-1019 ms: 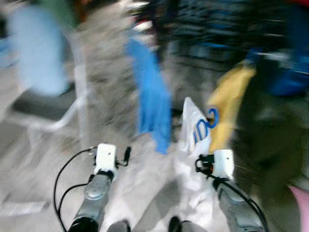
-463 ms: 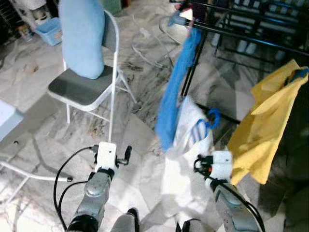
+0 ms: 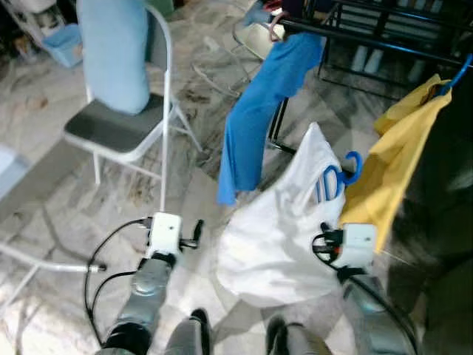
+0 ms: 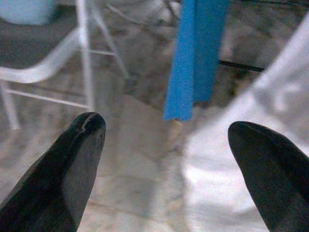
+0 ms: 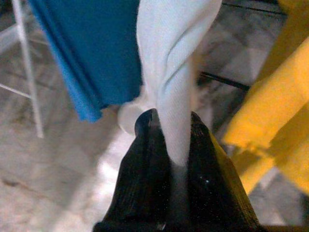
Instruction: Hang hanger
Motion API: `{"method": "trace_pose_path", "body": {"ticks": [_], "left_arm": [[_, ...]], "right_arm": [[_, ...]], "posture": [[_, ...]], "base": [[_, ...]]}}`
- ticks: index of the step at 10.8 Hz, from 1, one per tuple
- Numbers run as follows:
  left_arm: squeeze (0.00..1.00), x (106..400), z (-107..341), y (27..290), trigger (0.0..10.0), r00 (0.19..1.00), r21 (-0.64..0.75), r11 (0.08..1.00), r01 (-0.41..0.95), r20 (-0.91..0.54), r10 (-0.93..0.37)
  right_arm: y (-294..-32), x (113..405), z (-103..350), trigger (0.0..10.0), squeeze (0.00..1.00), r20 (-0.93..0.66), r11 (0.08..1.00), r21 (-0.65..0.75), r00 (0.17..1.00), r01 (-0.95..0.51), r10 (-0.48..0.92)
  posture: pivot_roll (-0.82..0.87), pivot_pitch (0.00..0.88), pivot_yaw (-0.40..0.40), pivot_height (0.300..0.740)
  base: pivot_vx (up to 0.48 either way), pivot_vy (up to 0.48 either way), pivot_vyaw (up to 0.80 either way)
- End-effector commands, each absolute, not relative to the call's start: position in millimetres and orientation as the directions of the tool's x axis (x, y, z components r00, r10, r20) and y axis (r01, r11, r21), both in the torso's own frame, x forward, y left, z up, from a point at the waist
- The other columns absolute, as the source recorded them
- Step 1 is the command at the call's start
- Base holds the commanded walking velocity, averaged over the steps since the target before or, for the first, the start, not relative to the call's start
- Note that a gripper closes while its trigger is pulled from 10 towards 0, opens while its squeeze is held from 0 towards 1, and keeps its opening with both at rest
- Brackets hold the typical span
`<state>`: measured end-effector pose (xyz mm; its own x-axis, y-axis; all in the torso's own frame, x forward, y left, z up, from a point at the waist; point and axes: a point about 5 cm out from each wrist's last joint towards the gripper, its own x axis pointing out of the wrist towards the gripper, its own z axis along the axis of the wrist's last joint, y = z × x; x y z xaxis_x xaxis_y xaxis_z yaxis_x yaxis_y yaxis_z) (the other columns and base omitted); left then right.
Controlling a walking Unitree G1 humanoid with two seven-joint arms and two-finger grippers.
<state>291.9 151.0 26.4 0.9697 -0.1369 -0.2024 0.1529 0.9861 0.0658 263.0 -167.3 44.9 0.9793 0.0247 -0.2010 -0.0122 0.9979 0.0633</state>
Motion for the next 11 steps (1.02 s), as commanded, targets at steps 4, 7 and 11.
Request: {"method": "trace_pose_path", "body": {"ticks": [4, 7, 11], "left_arm": [[0.0, 285.9, 20.1, 152.0, 10.0, 0.964, 0.069, 0.986, 0.154, -0.229, -0.135], [0.0, 285.3, 19.4, 147.9, 10.0, 0.962, 0.07, 0.983, 0.172, -0.229, -0.152], [0.0, 284.7, 19.4, 150.0, 10.0, 0.964, 0.068, 0.985, 0.158, -0.227, -0.139]], "right_arm": [[-168.9, 262.6, 47.8, 10.0, 0.0, -0.18, 0.999, 0.047, 0.983, -0.019, 0.028], [-170.6, 260.0, 46.2, 10.0, 0.0, -0.188, 0.999, 0.047, 0.982, -0.015, 0.024], [-169.3, 261.8, 47.7, 10.0, 0.0, -0.185, 0.998, 0.057, 0.982, -0.023, 0.034]], "posture": [[-0.05, 0.183, 0.061, 0.74], [-0.06, 0.185, 0.058, 0.74], [-0.05, 0.194, 0.054, 0.74]], "base": [[-0.383, 0.0, 0.0], [-0.195, 0.0, 0.0], [0.0, 0.0, 0.0]]}}
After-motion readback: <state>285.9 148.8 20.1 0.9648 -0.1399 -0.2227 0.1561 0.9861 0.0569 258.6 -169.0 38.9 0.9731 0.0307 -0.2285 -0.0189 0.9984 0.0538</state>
